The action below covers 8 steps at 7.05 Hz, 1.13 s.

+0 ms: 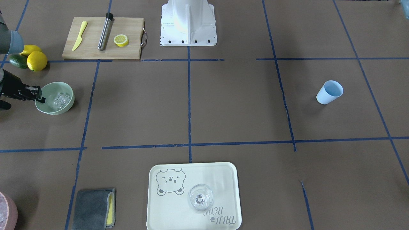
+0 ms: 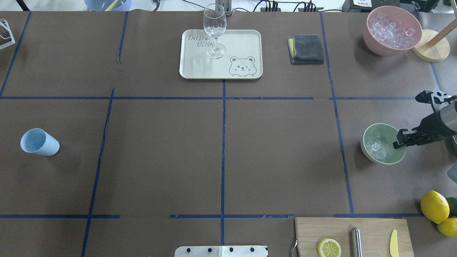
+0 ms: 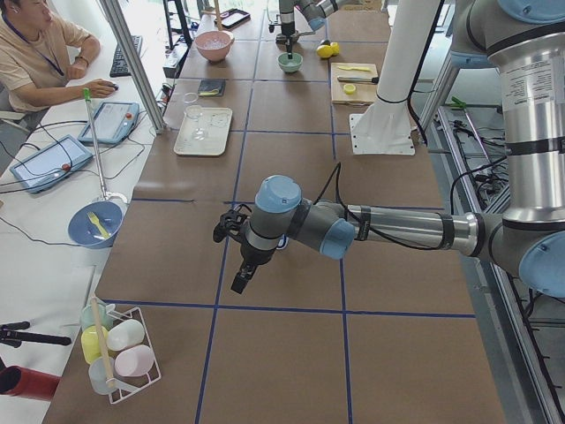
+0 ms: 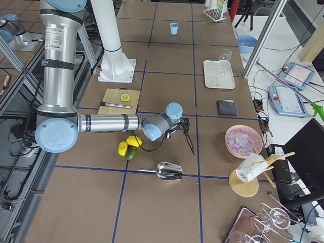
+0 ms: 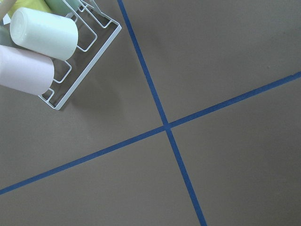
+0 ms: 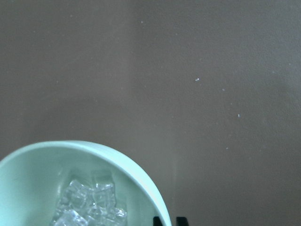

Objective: Pour ice into bowl

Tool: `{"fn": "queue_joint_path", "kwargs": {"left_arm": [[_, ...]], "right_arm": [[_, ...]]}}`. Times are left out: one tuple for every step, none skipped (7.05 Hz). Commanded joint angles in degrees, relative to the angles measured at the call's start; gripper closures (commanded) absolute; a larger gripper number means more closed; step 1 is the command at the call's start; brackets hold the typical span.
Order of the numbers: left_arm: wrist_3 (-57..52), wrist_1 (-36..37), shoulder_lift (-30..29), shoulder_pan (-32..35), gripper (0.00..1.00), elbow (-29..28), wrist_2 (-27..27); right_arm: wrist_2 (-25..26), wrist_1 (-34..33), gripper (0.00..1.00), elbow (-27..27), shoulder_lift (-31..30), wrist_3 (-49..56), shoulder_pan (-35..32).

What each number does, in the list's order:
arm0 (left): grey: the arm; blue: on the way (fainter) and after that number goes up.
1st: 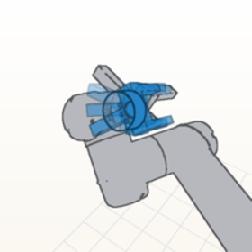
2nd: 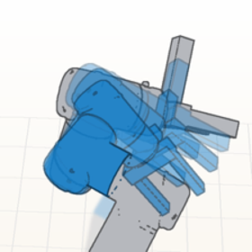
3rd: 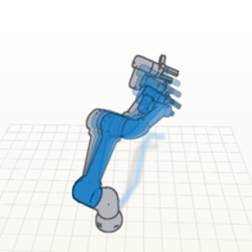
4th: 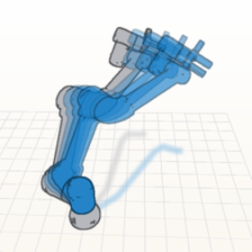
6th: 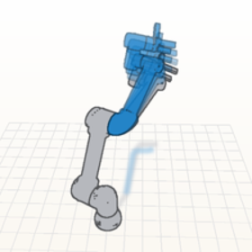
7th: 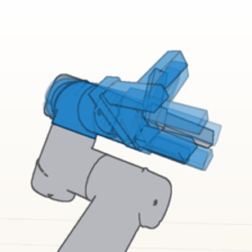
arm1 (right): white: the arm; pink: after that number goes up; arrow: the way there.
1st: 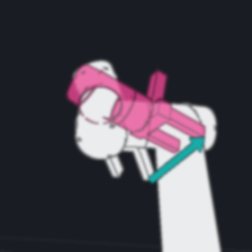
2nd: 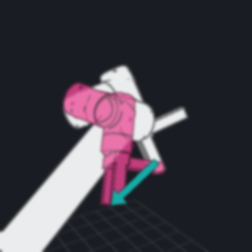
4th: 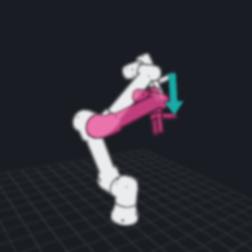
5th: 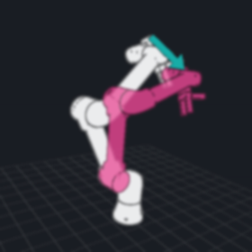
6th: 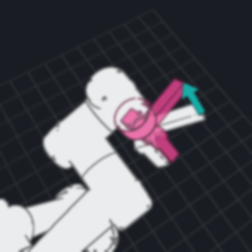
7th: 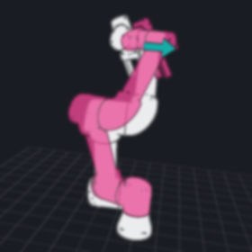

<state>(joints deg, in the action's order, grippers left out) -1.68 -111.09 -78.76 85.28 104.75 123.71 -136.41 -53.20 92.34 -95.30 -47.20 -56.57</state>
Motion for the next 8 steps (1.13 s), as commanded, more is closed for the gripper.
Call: {"fn": "queue_joint_path", "kwargs": {"left_arm": [[0.01,0.00,0.01,-0.03,0.00,-0.08,-0.05],[0.01,0.00,0.01,-0.03,0.00,0.01,-0.05],[0.01,0.00,-0.08,-0.03,0.00,0.10,-0.05],[0.01,0.00,-0.08,-0.03,0.00,0.01,-0.05],[-0.34,0.00,-0.08,-0.03,0.00,-0.25,0.12],[-0.52,0.09,0.10,0.15,0.00,-0.25,0.73],[-0.52,2.09,-0.25,1.11,0.00,0.01,4.05],[-3.13,5.85,-1.04,4.68,0.00,-0.60,9.13]], "right_arm": [[-0.26,0.12,0.00,1.43,0.12,0.09,0.06],[-0.87,0.12,0.00,3.53,-0.14,0.27,-1.25],[-1.57,-0.14,0.00,6.07,-0.84,0.36,-6.05],[-2.45,-0.49,0.00,6.97,-1.72,0.79,-10.80],[-2.63,-1.80,0.00,6.72,-1.73,1.32,-13.71],[-2.55,-4.43,0.00,6.63,-1.73,6.63,-16.88],[-2.37,-14.20,0.00,6.63,-1.20,20.96,-21.95],[-1.76,-28.30,0.00,6.80,1.58,36.67,-27.57]]}}
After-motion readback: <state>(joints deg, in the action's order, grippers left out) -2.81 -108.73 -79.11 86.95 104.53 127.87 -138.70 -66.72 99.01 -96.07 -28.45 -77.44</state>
